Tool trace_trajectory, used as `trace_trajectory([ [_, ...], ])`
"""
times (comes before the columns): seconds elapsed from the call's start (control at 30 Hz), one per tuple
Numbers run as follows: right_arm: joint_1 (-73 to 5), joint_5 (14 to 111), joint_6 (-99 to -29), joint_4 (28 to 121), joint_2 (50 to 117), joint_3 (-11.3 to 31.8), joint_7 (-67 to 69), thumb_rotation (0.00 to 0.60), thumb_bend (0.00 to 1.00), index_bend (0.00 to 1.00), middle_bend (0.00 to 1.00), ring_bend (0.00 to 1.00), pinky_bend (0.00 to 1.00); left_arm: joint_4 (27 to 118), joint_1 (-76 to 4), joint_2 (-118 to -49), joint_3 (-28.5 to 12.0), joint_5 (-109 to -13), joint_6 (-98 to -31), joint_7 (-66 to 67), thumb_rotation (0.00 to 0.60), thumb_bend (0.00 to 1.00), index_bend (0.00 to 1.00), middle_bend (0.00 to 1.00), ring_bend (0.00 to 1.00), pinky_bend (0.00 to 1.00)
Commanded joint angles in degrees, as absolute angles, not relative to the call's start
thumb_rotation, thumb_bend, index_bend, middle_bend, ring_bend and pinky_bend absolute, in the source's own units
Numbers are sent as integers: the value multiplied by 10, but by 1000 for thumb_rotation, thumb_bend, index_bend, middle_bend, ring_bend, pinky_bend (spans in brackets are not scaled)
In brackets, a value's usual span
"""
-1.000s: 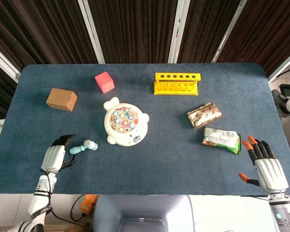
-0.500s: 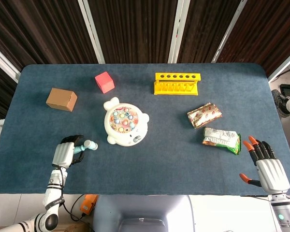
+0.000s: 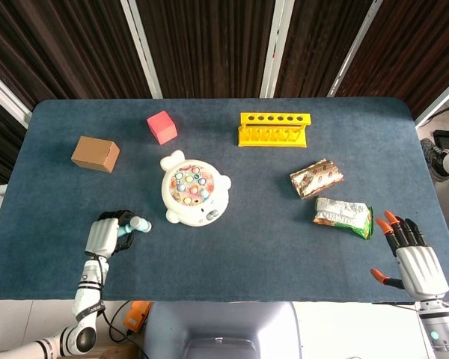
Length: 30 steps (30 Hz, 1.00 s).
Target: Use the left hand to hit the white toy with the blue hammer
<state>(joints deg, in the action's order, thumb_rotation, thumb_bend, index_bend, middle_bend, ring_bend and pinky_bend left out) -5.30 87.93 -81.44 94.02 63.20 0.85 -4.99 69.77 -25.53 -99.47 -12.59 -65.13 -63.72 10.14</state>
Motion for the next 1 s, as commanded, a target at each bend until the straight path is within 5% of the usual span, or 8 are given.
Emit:
trace_trajectory([
  [0.03,-53,879,-813,940,632,8,-49,600,269,0,0,0,0,692,-257,-999,-127,-650,-639,101,600,405,342,335,279,218],
  [1.0,-54,879,-812,940,630,7,-46,600,269,0,0,0,0,662,-265,-1025,-119,-670,-655,98,600,448,421,424,364,251],
])
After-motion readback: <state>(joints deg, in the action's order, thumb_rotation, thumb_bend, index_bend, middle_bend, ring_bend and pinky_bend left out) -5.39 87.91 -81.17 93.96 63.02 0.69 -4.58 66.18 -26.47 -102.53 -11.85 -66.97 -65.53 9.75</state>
